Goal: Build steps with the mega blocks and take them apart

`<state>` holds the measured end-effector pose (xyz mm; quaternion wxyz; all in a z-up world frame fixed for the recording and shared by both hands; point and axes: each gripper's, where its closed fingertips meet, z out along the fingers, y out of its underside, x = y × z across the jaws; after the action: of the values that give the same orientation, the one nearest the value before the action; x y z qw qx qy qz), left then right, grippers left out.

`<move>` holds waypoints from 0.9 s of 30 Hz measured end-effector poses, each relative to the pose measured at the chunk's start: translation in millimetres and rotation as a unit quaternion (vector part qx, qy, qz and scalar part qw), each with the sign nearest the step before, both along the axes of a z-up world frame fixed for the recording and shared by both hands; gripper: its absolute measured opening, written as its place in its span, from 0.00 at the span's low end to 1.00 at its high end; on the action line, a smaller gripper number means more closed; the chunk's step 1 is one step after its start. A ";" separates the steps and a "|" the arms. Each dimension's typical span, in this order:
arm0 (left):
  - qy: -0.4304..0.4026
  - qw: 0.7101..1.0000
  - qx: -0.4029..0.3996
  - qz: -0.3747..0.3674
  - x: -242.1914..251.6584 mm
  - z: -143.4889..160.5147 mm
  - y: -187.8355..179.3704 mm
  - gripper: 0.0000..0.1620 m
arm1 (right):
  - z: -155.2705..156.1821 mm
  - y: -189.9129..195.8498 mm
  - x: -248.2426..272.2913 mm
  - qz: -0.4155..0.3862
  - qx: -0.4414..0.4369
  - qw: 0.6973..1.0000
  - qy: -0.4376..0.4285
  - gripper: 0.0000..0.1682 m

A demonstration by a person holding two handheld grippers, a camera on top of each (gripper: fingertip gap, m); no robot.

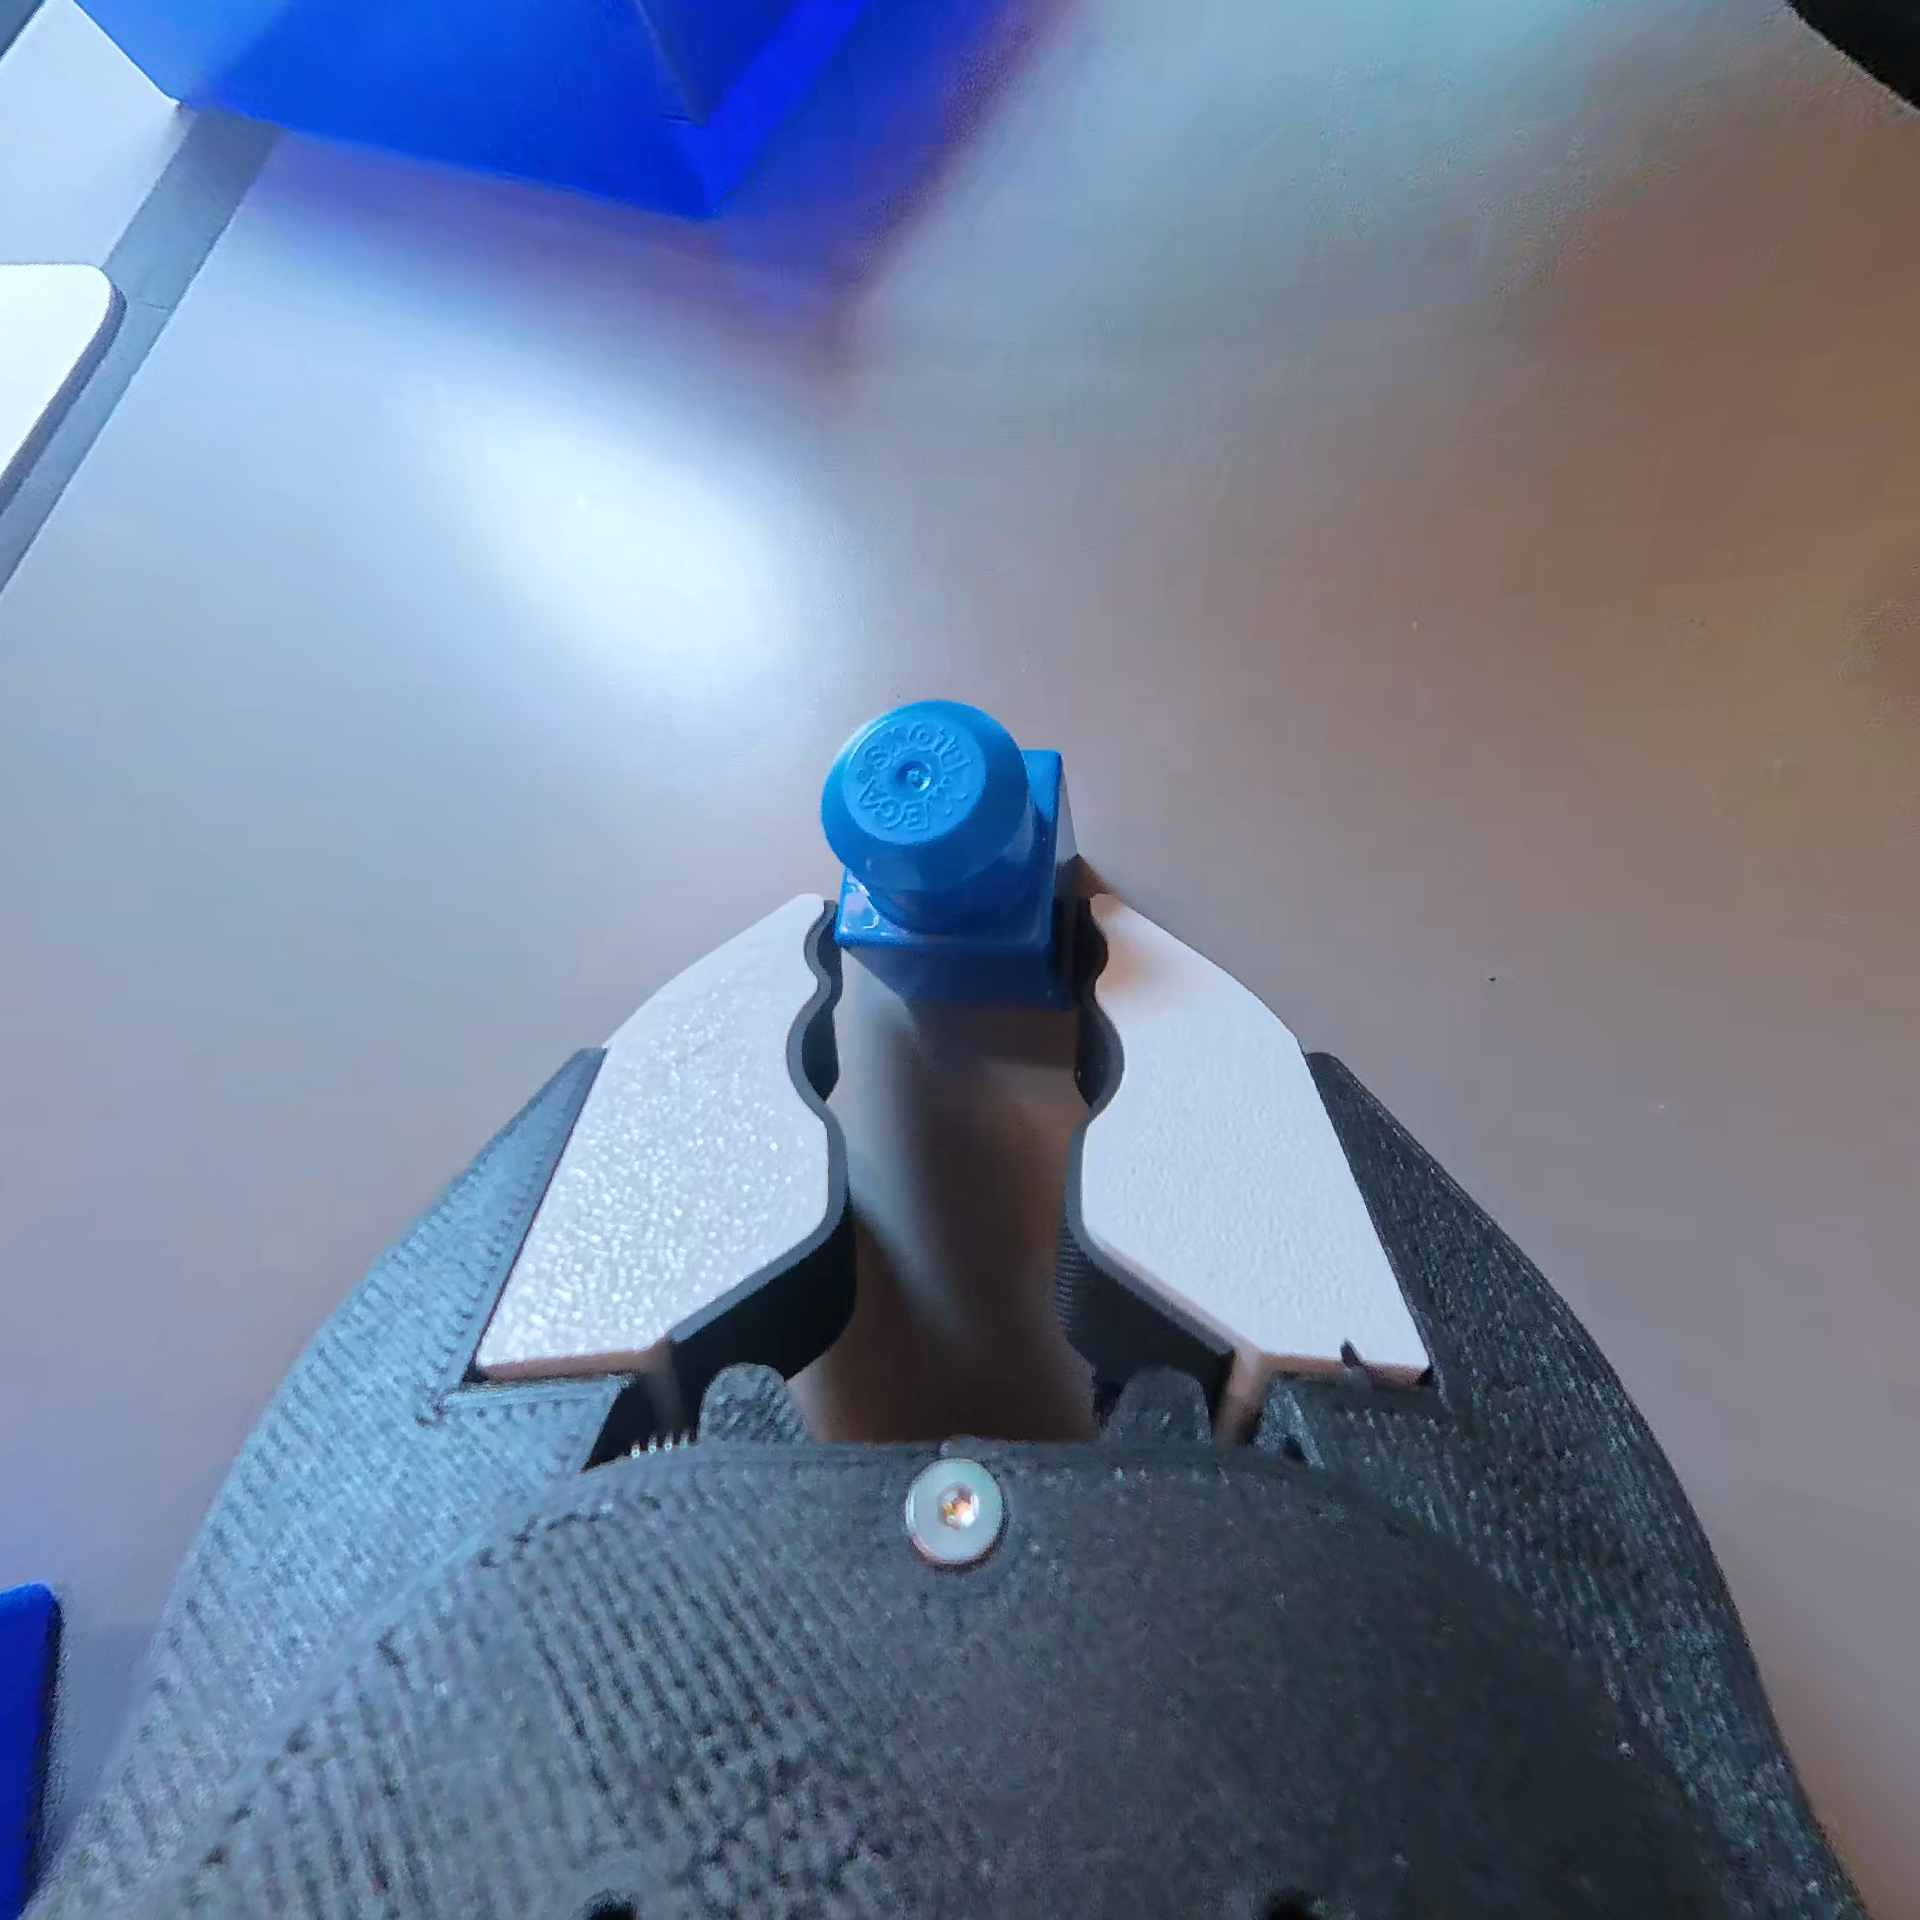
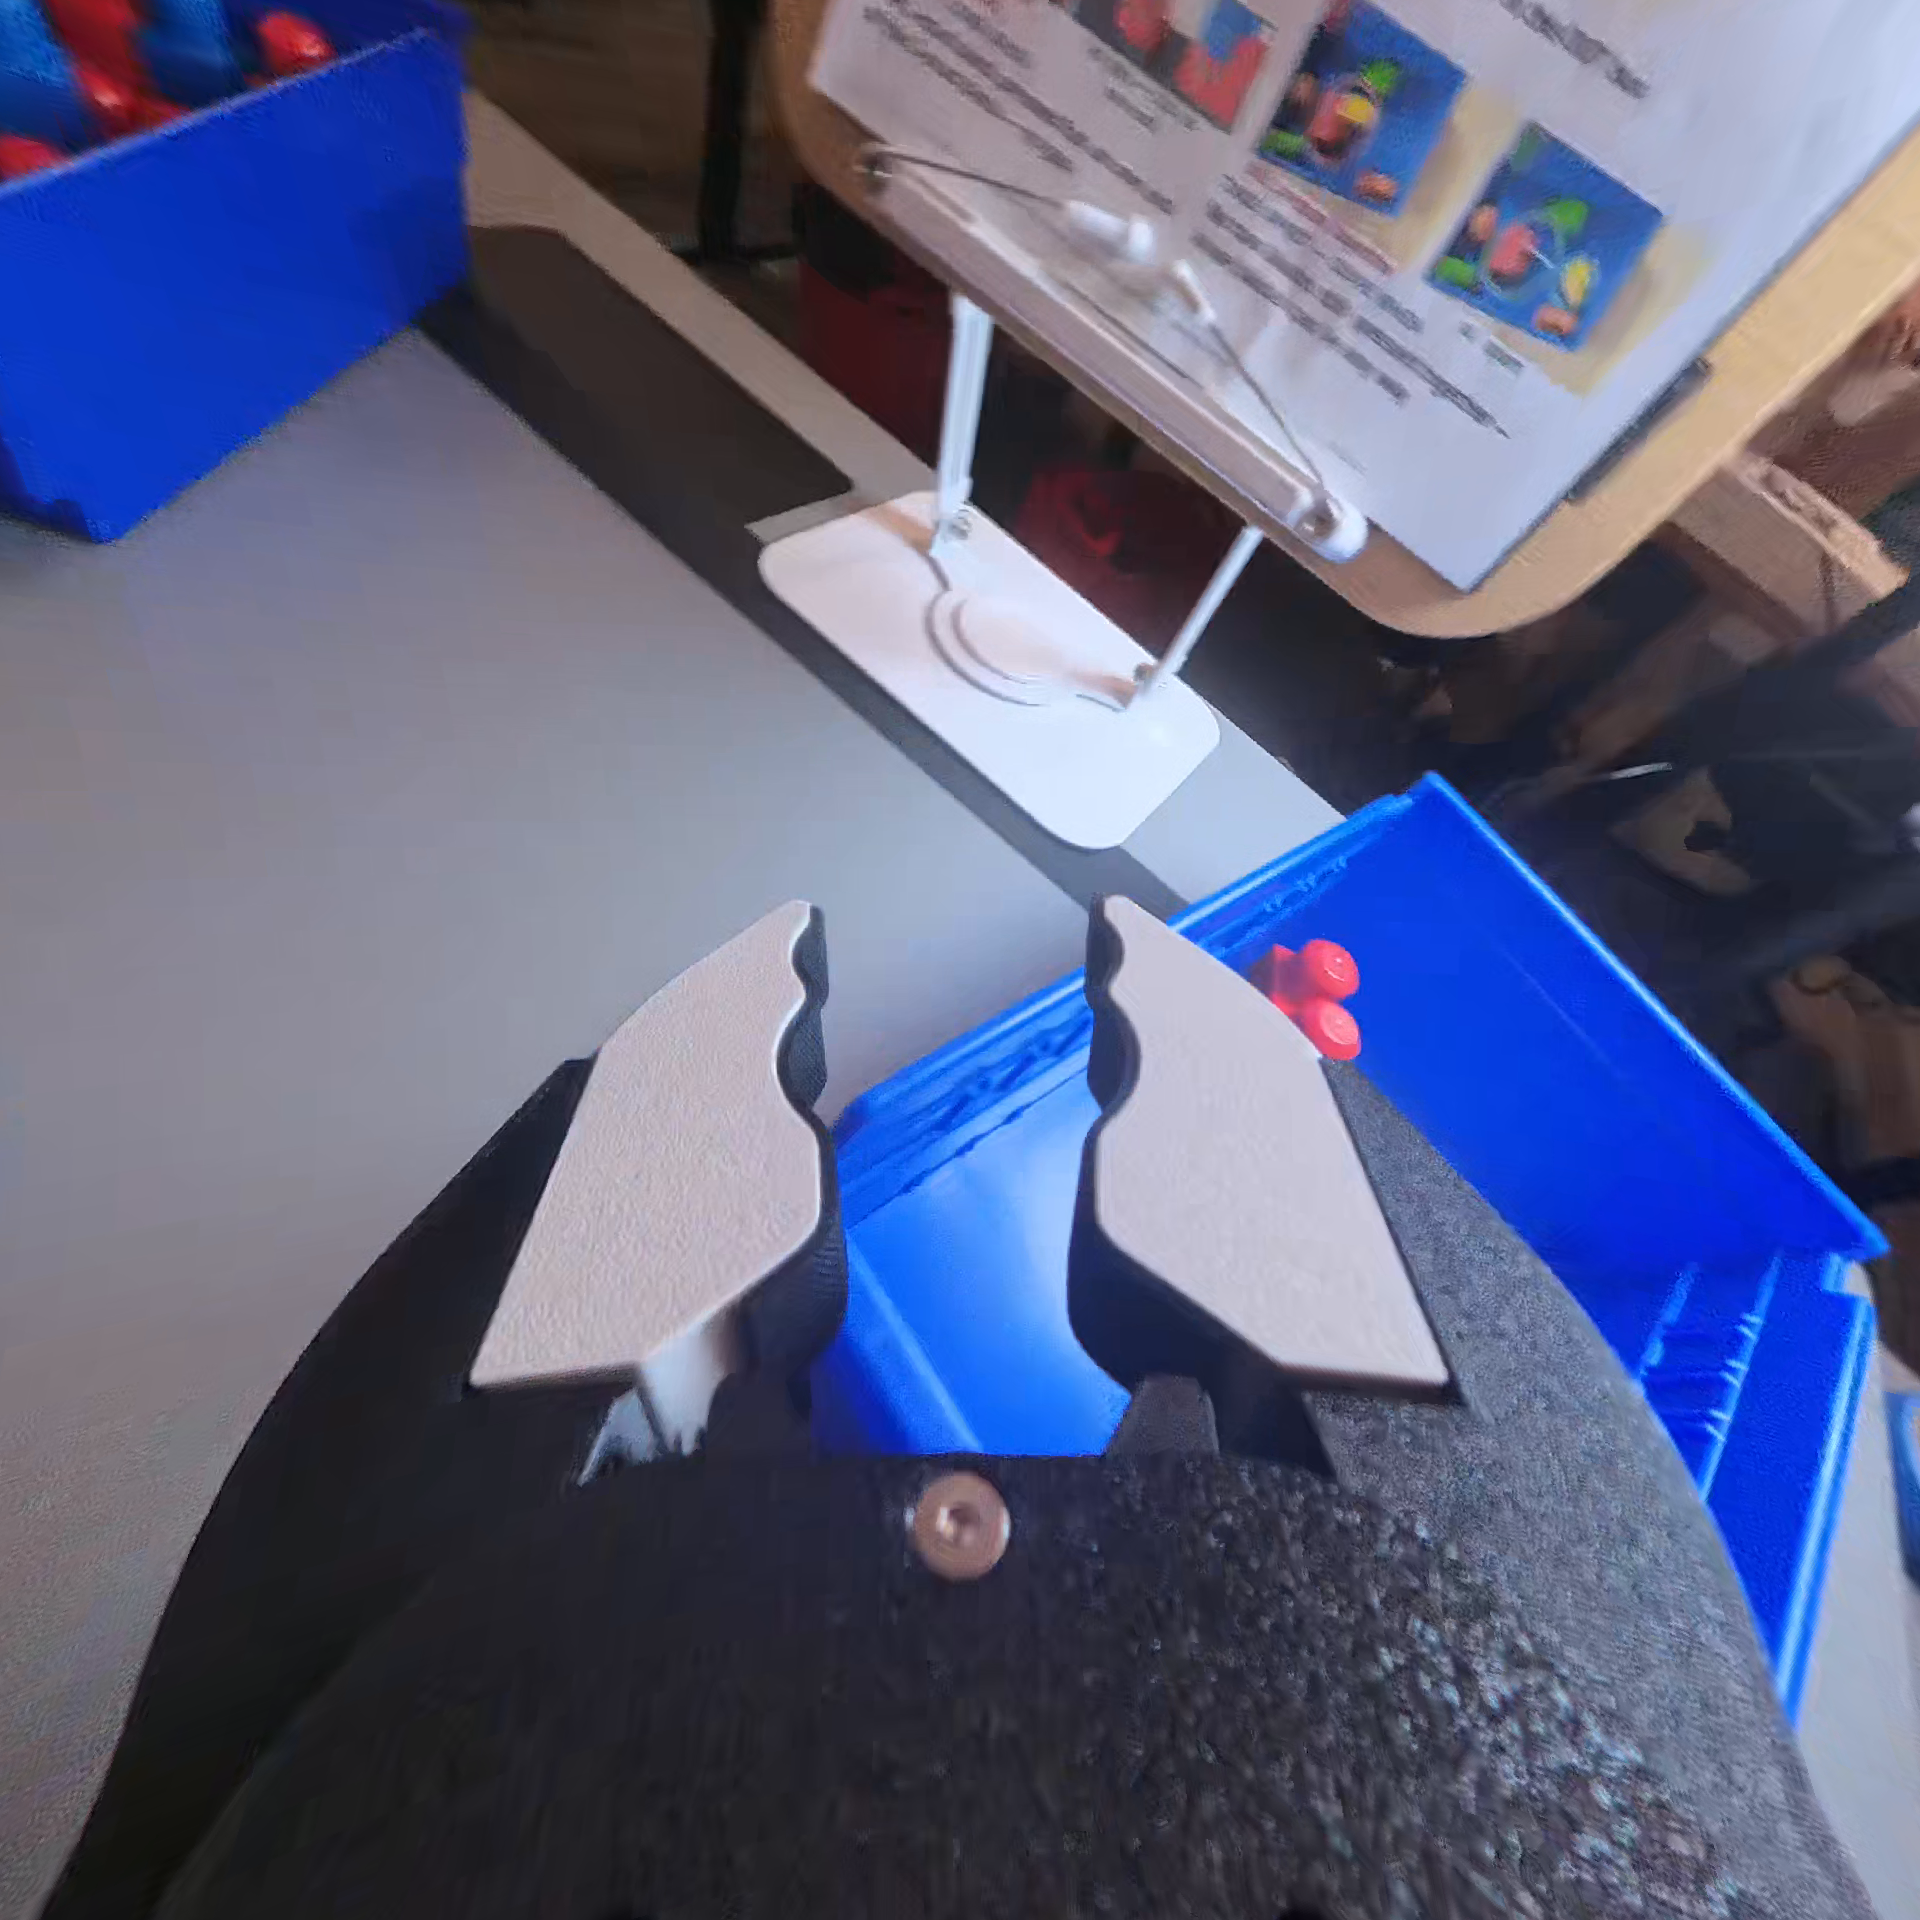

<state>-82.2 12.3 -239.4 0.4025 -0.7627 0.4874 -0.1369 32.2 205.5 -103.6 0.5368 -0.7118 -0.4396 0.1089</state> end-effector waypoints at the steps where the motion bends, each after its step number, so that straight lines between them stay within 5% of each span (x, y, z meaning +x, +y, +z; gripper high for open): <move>1: 0.000 1.000 -0.001 -0.001 -0.1 -0.1 -0.5 0.27 | 0.3 -23.7 -6.2 0.026 0.011 0.999 -0.014 0.29; 5: -0.003 1.000 -0.008 -0.010 2.0 -0.6 -3.2 0.24 | -35.3 -134.6 -49.3 0.213 -0.067 0.974 -0.037 0.28; 10: -0.002 0.999 0.025 -0.020 10.9 16.8 -7.9 0.23 | -74.0 -207.8 -75.2 0.348 -0.093 0.930 -0.077 0.31; 15: 0.045 0.995 0.077 -0.053 24.3 25.5 -19.7 0.23 | -78.4 -229.2 -85.2 0.380 -0.058 0.918 -0.102 0.30; 19: 0.063 0.990 0.097 -0.081 34.8 24.8 -28.0 0.23 | -91.4 -230.0 -83.9 0.385 -0.022 0.913 -0.135 0.20; 27: -0.034 0.993 0.107 -0.048 22.8 44.9 -13.7 0.23 | -77.4 -204.8 -70.1 0.356 -0.051 0.928 -0.094 0.20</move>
<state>-59.3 -1.4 -194.4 0.4906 -0.6859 0.5218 -0.1289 -37.9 0.7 -181.0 0.3818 -0.5418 -0.7065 0.2480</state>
